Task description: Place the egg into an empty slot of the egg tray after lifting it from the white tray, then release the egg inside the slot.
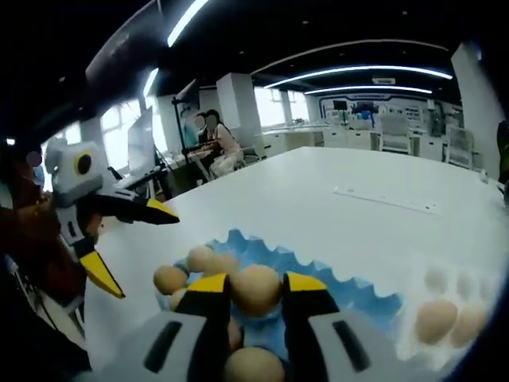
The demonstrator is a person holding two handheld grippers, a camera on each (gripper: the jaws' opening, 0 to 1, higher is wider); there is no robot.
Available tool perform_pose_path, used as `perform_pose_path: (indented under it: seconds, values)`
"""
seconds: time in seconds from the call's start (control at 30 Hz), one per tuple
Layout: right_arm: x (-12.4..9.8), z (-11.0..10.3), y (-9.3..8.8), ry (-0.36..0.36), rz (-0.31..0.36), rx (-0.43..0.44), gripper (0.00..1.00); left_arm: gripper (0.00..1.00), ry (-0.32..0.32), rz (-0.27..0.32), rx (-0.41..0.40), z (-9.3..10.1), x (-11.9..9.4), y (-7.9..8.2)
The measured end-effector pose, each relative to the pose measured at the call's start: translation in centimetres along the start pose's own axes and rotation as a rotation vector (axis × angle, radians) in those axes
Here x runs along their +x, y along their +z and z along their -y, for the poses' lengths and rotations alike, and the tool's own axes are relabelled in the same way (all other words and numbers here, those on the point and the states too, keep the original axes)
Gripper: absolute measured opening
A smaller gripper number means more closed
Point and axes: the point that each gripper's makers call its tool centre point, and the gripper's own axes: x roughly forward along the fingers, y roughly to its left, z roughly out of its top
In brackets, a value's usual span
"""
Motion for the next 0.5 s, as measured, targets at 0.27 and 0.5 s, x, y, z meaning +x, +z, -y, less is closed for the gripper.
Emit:
perform_pose_path:
  seconds: [0.27, 0.5]
  values:
    - [0.54, -0.09, -0.78, 0.009, -0.036, 0.006, 0.26, 0.76, 0.003, -0.002, -0.005, -0.07, -0.12, -0.2]
    - [0.67, 0.12, -0.77, 0.006, -0.033, 0.017, 0.26, 0.76, 0.007, -0.003, -0.007, -0.11, -0.19, -0.3]
